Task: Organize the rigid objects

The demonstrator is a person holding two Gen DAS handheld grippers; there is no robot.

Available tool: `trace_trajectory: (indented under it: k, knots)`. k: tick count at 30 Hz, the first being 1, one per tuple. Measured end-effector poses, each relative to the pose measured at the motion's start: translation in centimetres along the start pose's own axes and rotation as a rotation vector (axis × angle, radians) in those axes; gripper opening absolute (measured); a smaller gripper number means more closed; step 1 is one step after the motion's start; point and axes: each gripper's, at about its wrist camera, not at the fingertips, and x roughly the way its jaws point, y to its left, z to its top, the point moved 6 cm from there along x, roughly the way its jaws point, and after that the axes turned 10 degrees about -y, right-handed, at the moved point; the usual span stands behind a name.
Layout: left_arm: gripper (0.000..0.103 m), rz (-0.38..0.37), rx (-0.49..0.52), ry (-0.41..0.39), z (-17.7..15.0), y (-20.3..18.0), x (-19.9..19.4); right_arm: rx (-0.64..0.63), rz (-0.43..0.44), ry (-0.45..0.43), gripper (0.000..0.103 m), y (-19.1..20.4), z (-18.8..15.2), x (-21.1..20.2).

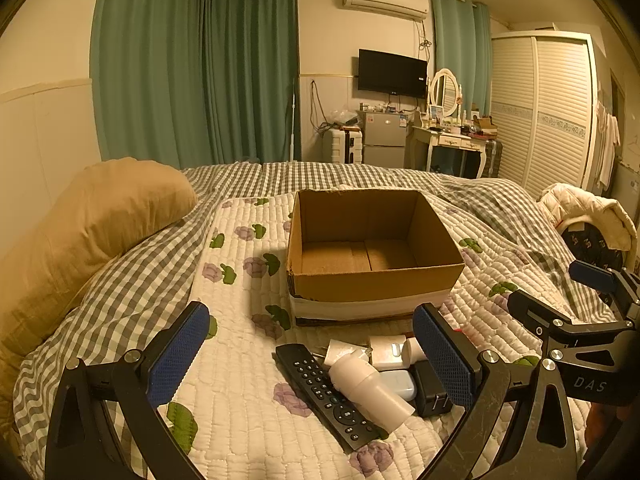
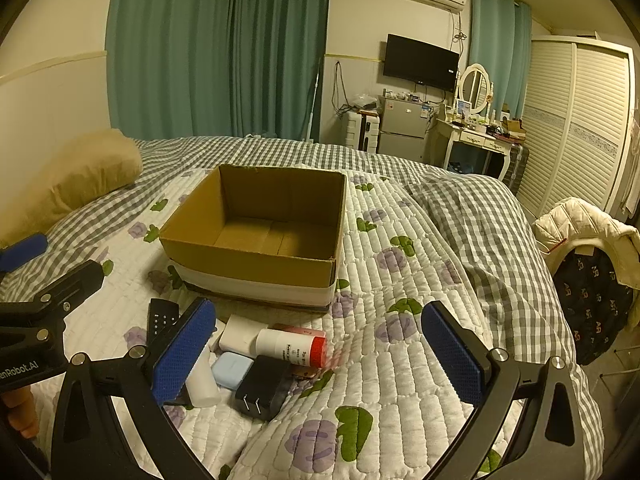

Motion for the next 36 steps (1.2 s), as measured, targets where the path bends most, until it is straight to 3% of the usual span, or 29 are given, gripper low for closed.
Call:
trace_trajectory:
  k: [17,23,28,36]
  knots:
    - [0.103,0.021,0.026,0.019,0.2,0.5,0.3,-0.048,-0.016,-0.001,0.103,0.2,0.8,0.0]
    - [0.101,0.047,0.010,0.117,-1.7,1.6,2.2,-0.069,-0.020,0.052,0.103,0.3,-0.1,1.8]
    - [0.092,0.045,-0.013,0.225,-4.4,1.7,4.3,-0.068,-0.015,0.115,0.103,0.2,-1.8,3.7]
    - [0.073,0.090,0.016,0.464,-10.9,1.2,8.4,-0.062,0.022,0.197,0.103,0.5,-4.2,5.4]
